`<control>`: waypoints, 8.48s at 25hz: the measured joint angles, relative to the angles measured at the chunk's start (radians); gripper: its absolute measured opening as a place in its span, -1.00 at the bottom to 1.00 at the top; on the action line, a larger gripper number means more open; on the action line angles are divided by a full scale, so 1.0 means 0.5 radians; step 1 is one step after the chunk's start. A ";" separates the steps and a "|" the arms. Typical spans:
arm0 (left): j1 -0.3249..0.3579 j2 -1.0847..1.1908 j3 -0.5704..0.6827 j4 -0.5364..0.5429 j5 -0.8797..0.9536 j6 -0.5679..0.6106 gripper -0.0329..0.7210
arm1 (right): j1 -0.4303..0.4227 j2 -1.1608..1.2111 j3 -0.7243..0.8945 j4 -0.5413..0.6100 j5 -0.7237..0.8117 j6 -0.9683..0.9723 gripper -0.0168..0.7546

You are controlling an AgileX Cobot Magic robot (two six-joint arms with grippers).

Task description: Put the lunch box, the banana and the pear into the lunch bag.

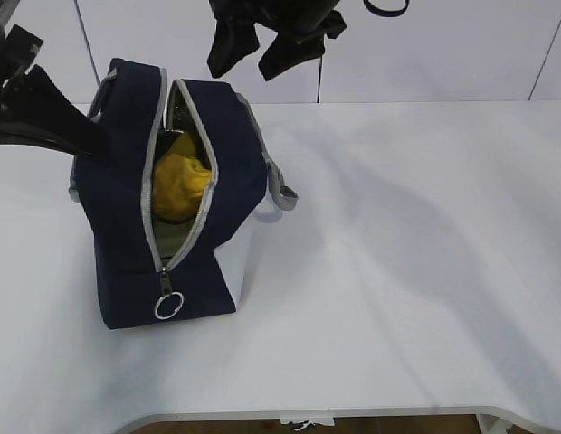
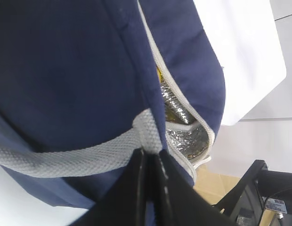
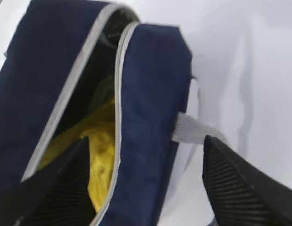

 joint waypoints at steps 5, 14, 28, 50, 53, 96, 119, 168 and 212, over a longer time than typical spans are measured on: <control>0.000 0.000 0.000 0.004 0.000 0.000 -0.92 | 0.000 0.000 0.167 0.053 0.000 0.008 0.53; 0.000 0.000 0.000 0.007 -0.004 0.000 -0.92 | 0.000 0.000 0.255 0.058 0.000 0.012 0.50; 0.000 0.000 0.000 0.007 -0.008 0.000 -0.92 | 0.000 0.000 0.371 0.088 0.000 0.012 -0.38; -0.495 0.025 0.000 -0.344 -0.569 0.011 -0.92 | 0.000 -0.424 0.623 -0.493 0.014 0.151 -0.95; -0.513 0.073 0.000 -0.406 -0.609 0.020 -0.92 | 0.000 -0.424 0.646 -0.590 0.014 0.187 -0.95; -0.434 0.249 0.000 -0.715 -0.047 0.050 0.01 | 0.000 -0.516 0.655 -0.612 0.019 0.345 0.38; -0.373 -0.227 0.000 0.352 0.060 -0.455 0.01 | 0.000 -1.203 1.323 -0.545 -0.263 0.138 0.27; -0.373 -0.296 0.000 0.352 0.068 -0.464 -0.05 | 0.499 -1.415 4.225 -1.033 -4.367 0.316 0.27; -0.373 -0.296 0.000 0.352 0.068 -0.464 -0.10 | 0.500 -0.606 3.803 -1.124 -4.559 0.567 0.27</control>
